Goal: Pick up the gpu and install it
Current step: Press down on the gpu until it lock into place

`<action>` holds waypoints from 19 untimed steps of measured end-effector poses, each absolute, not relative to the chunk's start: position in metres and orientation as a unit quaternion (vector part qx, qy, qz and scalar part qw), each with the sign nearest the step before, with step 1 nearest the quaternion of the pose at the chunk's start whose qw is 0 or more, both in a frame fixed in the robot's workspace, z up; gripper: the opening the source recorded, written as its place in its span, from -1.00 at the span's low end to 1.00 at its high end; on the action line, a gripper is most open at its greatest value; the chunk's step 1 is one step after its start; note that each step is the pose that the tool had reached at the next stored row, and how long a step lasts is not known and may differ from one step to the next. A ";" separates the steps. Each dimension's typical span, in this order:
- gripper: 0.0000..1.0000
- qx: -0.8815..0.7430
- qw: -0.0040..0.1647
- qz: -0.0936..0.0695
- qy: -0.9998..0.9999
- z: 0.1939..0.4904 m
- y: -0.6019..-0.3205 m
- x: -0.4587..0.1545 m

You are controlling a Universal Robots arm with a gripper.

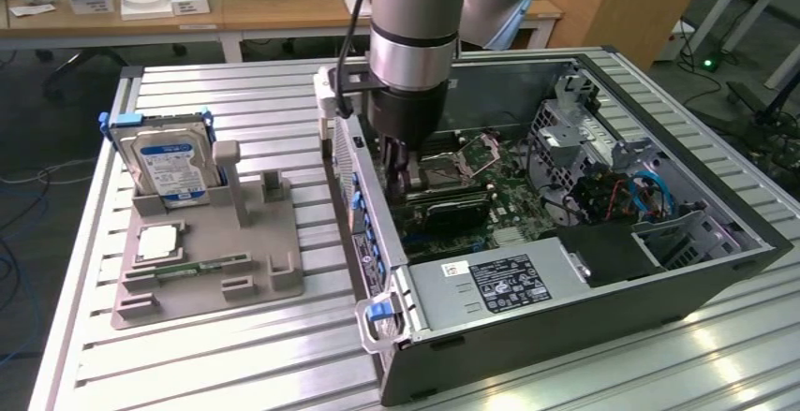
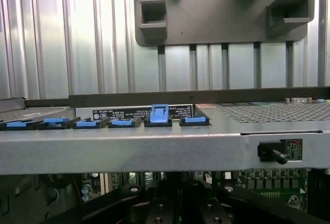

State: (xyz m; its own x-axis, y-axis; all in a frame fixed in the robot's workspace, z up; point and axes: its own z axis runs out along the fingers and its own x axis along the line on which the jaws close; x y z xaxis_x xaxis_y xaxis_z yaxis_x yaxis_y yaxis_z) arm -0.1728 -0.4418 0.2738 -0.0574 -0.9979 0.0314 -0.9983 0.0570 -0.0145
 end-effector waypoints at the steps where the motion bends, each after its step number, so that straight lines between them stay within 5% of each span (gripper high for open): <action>1: -0.79 0.686 0.006 0.016 -0.727 0.273 -0.442 -0.173; 19: -0.79 0.687 0.006 0.016 -0.727 0.266 -0.442 -0.172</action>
State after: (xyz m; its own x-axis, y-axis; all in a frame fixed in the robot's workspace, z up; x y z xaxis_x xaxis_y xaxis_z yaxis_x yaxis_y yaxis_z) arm -0.1723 -0.4416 0.2657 -0.0572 -0.9979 0.0294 -0.9983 0.0568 -0.0150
